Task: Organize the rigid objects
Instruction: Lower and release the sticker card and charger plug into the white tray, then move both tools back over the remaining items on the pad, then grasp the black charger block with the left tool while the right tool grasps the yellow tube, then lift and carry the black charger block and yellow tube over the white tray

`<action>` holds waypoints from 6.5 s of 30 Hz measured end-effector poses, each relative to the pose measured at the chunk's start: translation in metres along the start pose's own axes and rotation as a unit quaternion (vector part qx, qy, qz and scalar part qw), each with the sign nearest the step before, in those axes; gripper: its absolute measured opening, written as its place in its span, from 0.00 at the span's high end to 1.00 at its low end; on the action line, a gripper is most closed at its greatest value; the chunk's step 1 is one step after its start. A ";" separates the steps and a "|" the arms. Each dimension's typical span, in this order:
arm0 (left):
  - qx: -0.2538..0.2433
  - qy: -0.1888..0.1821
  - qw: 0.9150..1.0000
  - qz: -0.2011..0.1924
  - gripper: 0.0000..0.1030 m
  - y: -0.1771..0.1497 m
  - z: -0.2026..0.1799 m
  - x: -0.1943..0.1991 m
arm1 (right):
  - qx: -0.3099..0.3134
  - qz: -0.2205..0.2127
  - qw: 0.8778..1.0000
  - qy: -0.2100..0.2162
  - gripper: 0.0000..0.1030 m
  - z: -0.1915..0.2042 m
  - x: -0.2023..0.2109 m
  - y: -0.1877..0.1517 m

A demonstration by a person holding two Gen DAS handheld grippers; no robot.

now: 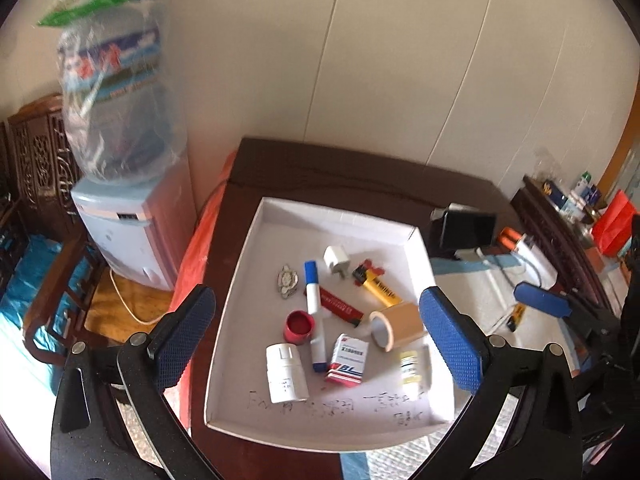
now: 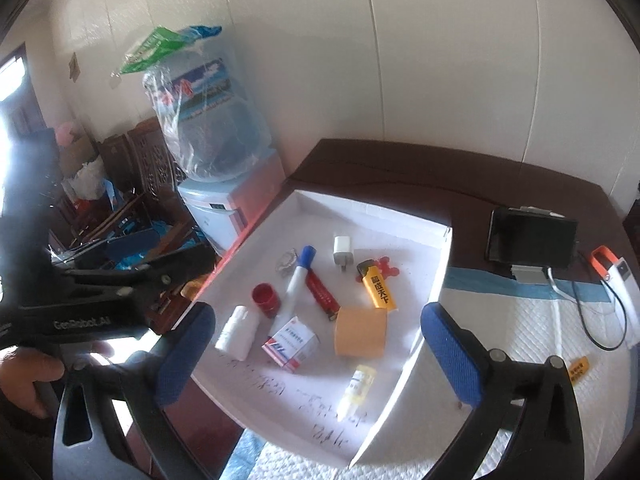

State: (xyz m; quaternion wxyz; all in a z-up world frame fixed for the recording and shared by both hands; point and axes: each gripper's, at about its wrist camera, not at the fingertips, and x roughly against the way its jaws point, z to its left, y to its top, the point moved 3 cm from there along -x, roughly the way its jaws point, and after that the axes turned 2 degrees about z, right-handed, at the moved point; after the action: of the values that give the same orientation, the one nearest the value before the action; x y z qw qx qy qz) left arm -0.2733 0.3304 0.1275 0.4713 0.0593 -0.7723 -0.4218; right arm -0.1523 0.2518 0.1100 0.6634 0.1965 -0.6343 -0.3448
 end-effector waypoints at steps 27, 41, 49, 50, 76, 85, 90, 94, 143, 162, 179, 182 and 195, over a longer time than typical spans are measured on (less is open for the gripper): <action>-0.033 0.033 0.998 -0.041 0.00 -0.041 -0.075 0.093 | 0.004 -0.051 0.997 0.054 0.00 0.009 0.078 -0.039; -0.028 0.029 0.999 -0.026 0.00 -0.048 -0.149 0.079 | 0.001 -0.039 0.997 0.059 0.00 -0.052 0.104 -0.050; -0.038 0.016 0.999 -0.019 0.00 -0.041 -0.195 0.058 | -0.029 -0.039 0.998 0.038 0.00 -0.109 0.114 -0.055; -0.037 0.014 0.999 -0.018 0.00 -0.040 -0.199 0.054 | -0.033 -0.040 0.998 0.033 0.00 -0.119 0.115 -0.056; -0.032 0.009 0.974 0.223 0.25 -0.119 -0.254 -0.155 | -0.178 0.047 0.981 -0.061 0.00 -0.338 0.060 -0.127; -0.068 -0.009 0.971 0.228 0.28 -0.121 -0.274 -0.186 | -0.109 0.035 0.993 -0.022 0.00 -0.313 0.042 -0.110; -0.086 -0.009 0.974 0.212 0.43 -0.121 -0.274 -0.187 | -0.045 0.073 0.996 -0.021 0.00 -0.294 -0.001 -0.107; -0.083 -0.009 0.975 0.204 0.43 -0.122 -0.270 -0.185 | 0.010 0.082 0.996 -0.027 0.00 -0.278 -0.021 -0.108; 0.042 0.113 0.975 -0.189 0.43 -0.007 -0.143 0.174 | -0.083 -0.278 0.956 0.029 0.22 -0.247 0.262 -0.023; 0.043 0.065 0.980 -0.186 0.43 -0.010 -0.112 0.174 | -0.080 -0.281 0.956 0.000 0.22 -0.212 0.276 -0.032; 0.049 0.045 0.983 -0.172 0.43 -0.017 -0.085 0.173 | -0.080 -0.268 0.960 -0.003 0.22 -0.180 0.267 -0.032; 0.050 0.044 0.983 -0.170 0.43 -0.019 -0.074 0.175 | -0.078 -0.264 0.961 -0.001 0.22 -0.171 0.263 -0.031; 0.057 0.041 0.982 -0.177 0.43 -0.022 -0.016 0.193 | -0.060 -0.261 0.964 0.007 0.22 -0.113 0.243 -0.020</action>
State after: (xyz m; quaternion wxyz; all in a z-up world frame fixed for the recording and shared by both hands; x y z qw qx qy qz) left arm -0.3735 0.2121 0.2458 0.4164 0.2395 -0.7522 -0.4510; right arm -0.0562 0.0465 0.2547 0.5657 0.3173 -0.5345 -0.5420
